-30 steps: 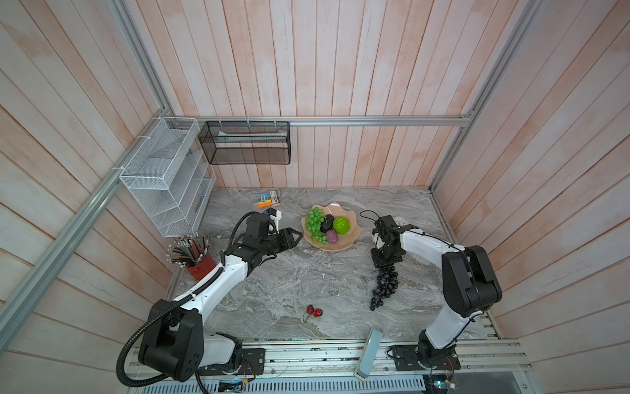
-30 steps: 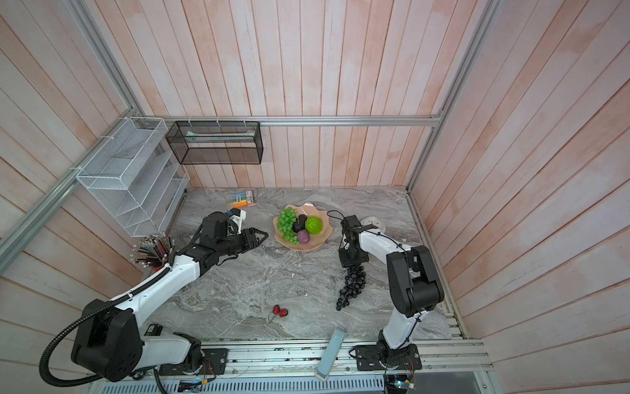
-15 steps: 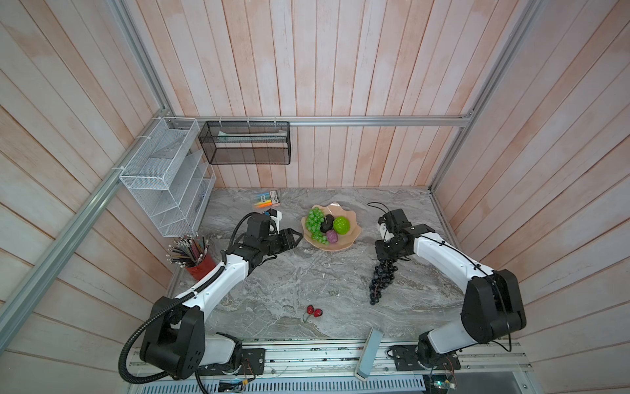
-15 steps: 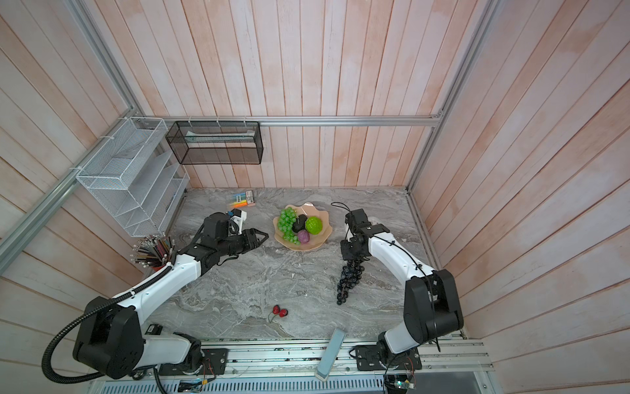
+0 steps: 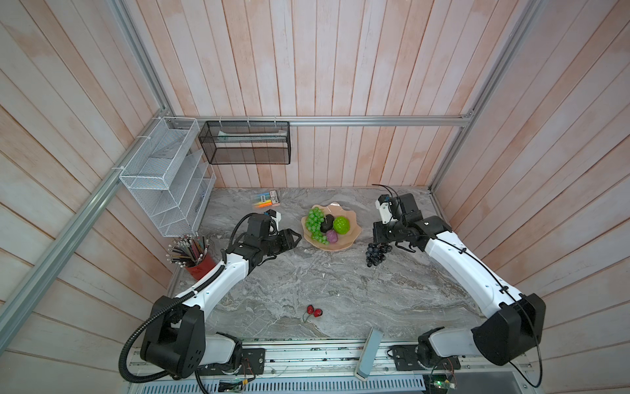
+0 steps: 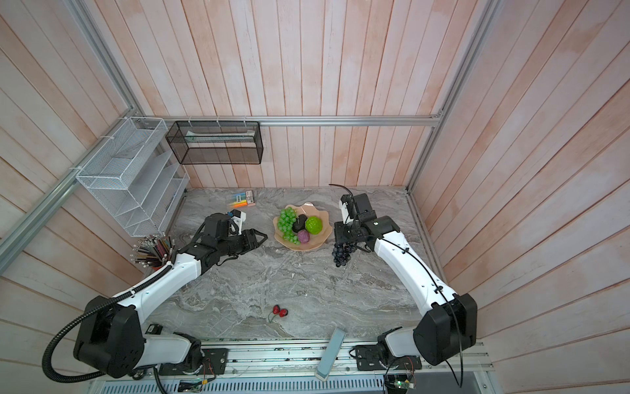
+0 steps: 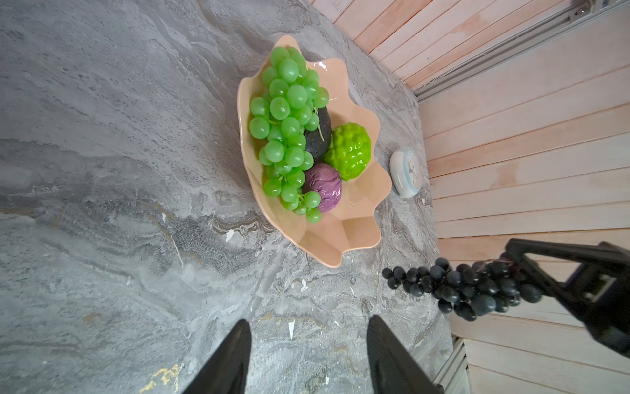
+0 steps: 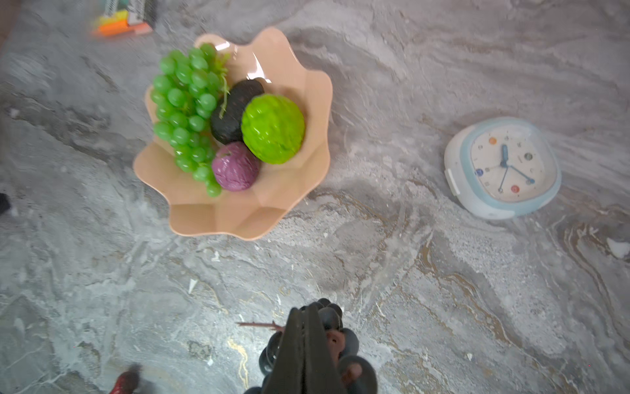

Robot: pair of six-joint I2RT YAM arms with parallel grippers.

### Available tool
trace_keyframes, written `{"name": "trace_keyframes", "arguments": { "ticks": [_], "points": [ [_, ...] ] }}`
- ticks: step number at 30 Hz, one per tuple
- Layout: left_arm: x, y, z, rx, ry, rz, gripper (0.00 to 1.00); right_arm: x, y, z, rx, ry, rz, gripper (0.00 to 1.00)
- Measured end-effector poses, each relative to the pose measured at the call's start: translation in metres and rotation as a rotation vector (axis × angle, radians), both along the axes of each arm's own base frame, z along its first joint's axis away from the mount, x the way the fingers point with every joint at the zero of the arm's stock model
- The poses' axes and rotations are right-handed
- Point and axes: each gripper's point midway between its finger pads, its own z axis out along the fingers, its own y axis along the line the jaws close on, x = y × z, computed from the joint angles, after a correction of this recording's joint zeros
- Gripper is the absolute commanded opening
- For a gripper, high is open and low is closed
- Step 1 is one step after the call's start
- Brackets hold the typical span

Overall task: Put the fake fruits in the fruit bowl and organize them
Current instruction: 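Carry the dark grapes over the bowl with the right gripper, then lower the dark grapes into the bowl and open the right gripper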

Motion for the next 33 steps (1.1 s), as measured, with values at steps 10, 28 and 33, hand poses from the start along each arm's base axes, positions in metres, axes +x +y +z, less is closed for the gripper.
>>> {"name": "trace_keyframes", "arguments": {
  "ticks": [10, 28, 33],
  "points": [
    [-0.004, 0.005, 0.002, 0.017, 0.005, 0.018, 0.57, 0.039, 0.058, 0.066, 0.155, -0.128, 0.072, 0.0],
    [-0.005, 0.009, 0.009, 0.025, -0.013, 0.036, 0.57, 0.075, 0.152, 0.007, 0.333, 0.011, 0.216, 0.0],
    [-0.005, 0.01, 0.009, 0.026, -0.015, 0.039, 0.57, 0.079, 0.162, 0.002, 0.354, 0.002, 0.232, 0.0]
  ]
}}
